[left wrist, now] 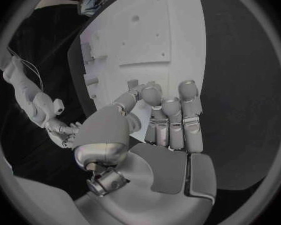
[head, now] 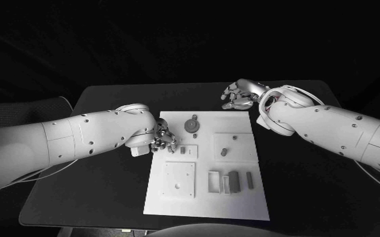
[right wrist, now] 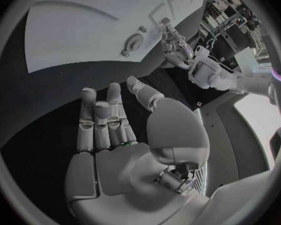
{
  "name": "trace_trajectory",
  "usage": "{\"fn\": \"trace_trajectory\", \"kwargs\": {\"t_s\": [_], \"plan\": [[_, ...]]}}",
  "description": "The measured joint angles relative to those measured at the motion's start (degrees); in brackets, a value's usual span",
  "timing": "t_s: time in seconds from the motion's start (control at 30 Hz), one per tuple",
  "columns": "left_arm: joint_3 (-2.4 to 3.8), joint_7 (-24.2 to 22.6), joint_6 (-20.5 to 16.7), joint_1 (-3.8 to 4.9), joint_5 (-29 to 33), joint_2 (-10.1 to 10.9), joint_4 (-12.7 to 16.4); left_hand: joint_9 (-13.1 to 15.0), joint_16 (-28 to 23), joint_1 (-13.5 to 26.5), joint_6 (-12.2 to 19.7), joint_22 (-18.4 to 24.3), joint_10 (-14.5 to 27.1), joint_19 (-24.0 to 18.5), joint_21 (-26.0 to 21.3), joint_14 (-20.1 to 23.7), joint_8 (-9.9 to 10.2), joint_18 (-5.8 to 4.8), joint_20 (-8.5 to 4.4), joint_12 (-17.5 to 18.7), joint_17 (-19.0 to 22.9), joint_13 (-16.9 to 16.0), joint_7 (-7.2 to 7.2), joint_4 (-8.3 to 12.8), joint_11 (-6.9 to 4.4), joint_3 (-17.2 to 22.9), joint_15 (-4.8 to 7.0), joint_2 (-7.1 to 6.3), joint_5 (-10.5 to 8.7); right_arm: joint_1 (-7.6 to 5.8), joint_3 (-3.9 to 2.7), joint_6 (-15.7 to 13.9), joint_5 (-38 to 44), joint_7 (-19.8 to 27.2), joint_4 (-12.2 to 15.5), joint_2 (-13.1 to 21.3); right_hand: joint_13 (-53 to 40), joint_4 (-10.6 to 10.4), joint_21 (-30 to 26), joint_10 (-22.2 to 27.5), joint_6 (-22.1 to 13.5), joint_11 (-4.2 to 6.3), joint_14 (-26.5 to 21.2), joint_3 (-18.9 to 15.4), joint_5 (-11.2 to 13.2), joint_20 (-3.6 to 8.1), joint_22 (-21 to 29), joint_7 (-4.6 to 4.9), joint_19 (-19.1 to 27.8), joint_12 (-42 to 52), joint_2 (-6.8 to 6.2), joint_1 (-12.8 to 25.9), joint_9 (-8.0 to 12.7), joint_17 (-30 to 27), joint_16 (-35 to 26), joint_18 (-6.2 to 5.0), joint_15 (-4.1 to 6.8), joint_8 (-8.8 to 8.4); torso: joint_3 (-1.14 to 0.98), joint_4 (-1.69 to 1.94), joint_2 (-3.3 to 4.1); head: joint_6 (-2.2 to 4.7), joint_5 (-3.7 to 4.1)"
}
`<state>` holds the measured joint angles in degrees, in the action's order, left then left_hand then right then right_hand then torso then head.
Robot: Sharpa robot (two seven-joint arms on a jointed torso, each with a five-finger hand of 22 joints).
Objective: Assemble the parts on the task board
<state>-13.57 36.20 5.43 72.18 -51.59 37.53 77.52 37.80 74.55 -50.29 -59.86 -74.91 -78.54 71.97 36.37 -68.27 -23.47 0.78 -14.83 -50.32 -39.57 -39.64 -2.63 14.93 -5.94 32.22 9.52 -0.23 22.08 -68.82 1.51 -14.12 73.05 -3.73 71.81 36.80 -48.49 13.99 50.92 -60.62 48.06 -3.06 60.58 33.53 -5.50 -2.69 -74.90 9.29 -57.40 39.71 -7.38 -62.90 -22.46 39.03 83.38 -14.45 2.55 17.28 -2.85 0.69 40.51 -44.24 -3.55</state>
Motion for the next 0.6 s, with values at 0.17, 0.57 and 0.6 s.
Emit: {"fn": "trace_trajectory", "kwargs": {"t_s": [0.17,0.57,0.6], "plan": [[0.00,0.00,0.01,-0.12,-0.48,-0.57,-0.48,0.01,0.22,0.00,-0.02,-0.04,0.00,0.00,0.00,0.00,0.01,0.00,0.01,0.00,0.03,0.07,0.02,-0.10,0.01,-0.05,-0.01,0.00,-0.39,0.00,0.00,0.12,0.00,-0.08,-0.02,0.01,0.00,0.00,0.00,0.00,0.00,0.00,-0.15,0.00,0.00,0.00,0.00,-0.01,0.00,0.00,0.00,0.00,0.00,0.00,0.00,-0.05,0.05,0.00,0.00,0.00,0.00,-0.11,0.00],[0.16,-0.13,0.29,-0.25,-1.27,-0.74,-1.00,0.01,0.22,0.01,-0.24,-0.03,0.16,-0.02,0.00,0.22,0.02,0.00,0.05,-0.22,0.12,0.12,0.20,-0.32,-0.15,-0.01,0.20,-0.01,-0.85,0.00,0.00,0.29,0.00,-0.17,-0.04,0.03,0.00,0.00,0.00,0.00,0.07,0.00,-0.19,0.00,0.00,0.00,-0.02,-0.10,0.00,0.00,0.00,0.00,-0.01,0.00,0.00,-0.03,0.00,0.00,-0.04,-0.04,-0.01,-0.30,0.03],[0.17,-0.13,0.36,-0.25,-1.31,-0.75,-1.00,0.01,0.22,0.01,-0.24,-0.03,0.16,-0.08,0.00,0.22,0.03,0.00,0.11,-0.22,0.12,0.11,0.20,-0.32,-0.15,-0.01,0.20,-0.01,-0.85,0.00,0.00,0.30,0.00,-0.17,-0.04,0.04,-0.01,0.00,0.00,0.00,0.07,0.00,-0.19,0.00,0.00,0.00,-0.04,-0.10,0.00,0.00,0.00,0.00,-0.01,0.00,0.00,-0.03,0.00,0.00,-0.06,-0.04,-0.01,-0.31,0.03]]}}
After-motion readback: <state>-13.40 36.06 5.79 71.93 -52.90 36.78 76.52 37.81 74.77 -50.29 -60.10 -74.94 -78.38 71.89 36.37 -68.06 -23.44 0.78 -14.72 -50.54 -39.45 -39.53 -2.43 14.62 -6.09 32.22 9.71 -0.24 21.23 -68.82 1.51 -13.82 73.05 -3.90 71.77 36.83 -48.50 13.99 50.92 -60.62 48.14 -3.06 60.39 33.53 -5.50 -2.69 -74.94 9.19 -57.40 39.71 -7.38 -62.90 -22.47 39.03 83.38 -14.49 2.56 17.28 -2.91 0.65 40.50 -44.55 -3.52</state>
